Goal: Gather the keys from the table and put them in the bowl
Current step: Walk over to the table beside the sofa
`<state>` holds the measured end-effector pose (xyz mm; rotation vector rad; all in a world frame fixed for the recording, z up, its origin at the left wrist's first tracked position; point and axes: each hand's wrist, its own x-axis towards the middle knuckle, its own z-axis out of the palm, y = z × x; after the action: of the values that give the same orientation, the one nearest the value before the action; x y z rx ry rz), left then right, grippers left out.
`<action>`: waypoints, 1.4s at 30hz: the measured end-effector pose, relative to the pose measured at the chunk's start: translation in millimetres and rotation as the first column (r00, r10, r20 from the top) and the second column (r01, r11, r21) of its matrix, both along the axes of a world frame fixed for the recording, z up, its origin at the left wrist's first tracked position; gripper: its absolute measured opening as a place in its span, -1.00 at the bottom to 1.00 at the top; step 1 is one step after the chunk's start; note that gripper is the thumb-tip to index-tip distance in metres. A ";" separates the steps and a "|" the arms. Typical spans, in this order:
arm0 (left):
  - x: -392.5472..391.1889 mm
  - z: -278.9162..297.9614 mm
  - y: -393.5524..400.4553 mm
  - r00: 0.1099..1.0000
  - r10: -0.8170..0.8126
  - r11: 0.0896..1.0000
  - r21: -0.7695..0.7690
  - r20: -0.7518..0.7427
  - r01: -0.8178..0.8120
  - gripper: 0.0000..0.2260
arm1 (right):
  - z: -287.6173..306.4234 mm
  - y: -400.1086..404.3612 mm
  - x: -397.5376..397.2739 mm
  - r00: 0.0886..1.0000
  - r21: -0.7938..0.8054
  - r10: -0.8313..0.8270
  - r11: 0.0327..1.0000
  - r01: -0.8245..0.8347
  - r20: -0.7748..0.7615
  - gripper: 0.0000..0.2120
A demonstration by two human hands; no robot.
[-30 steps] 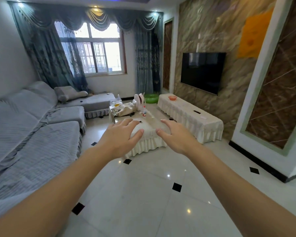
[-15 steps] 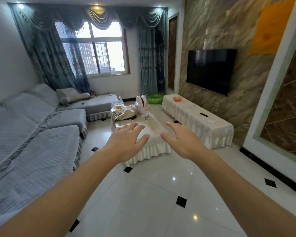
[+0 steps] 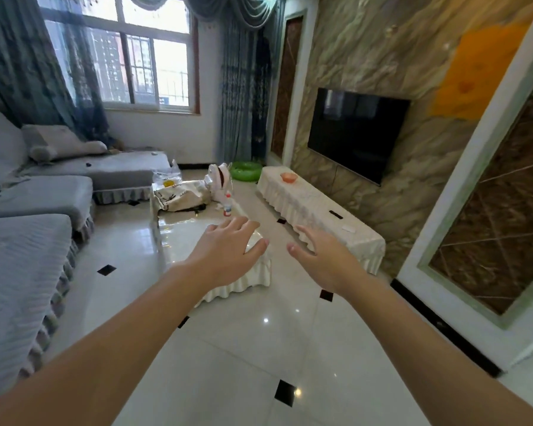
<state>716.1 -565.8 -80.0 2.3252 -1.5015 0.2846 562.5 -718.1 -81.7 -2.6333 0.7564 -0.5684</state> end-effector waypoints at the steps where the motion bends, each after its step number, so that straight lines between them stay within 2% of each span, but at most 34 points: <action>1: 10.4 -0.2 -11.8 1.000 -0.007 1.000 -0.001 0.001 0.007 -0.45 | 0.9 -8.9 9.4 1.000 -0.012 -0.008 1.000 0.008 0.005 -0.37; 8: 69.5 -2.1 -97.6 0.997 -0.080 0.997 0.010 0.022 0.080 -0.41 | -2.9 -88.8 61.4 0.998 0.023 -0.042 0.999 0.041 0.037 -0.38; 14: 111.8 -15.7 -184.9 0.996 -0.091 0.993 0.071 0.010 0.090 -0.41 | -18.6 -174.4 105.9 0.997 0.054 -0.067 0.996 0.065 0.048 -0.37; 17: 129.5 -18.5 -235.9 0.993 -0.106 0.989 0.111 0.050 0.100 -0.41 | -23.0 -223.8 123.9 0.994 0.068 -0.087 0.994 0.082 0.072 -0.37; 21: 158.0 -9.7 -303.2 0.992 -0.085 0.992 0.098 0.088 0.077 -0.40 | -16.9 -296.2 149.1 0.989 0.081 -0.105 0.992 0.097 0.104 -0.39; 26: 191.6 -9.0 -369.9 0.994 -0.055 0.996 0.069 0.093 0.048 -0.42 | -11.0 -364.7 189.1 0.993 0.060 -0.042 0.998 0.035 0.109 -0.40; 35: 280.5 -27.9 -468.5 0.998 -0.028 0.997 0.075 0.063 0.023 -0.41 | -20.8 -462.2 273.1 0.998 0.079 -0.018 0.997 0.013 0.055 -0.41; 42: 369.2 -40.8 -567.8 0.996 -0.084 0.995 0.059 0.007 0.084 -0.47 | -31.7 -556.6 354.4 0.996 0.060 -0.083 0.995 0.085 -0.036 -0.41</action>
<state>1085.3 -1133.6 -120.8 2.3011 -1.6284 0.2324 917.0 -1274.6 -113.5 -2.5705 0.8837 -0.5169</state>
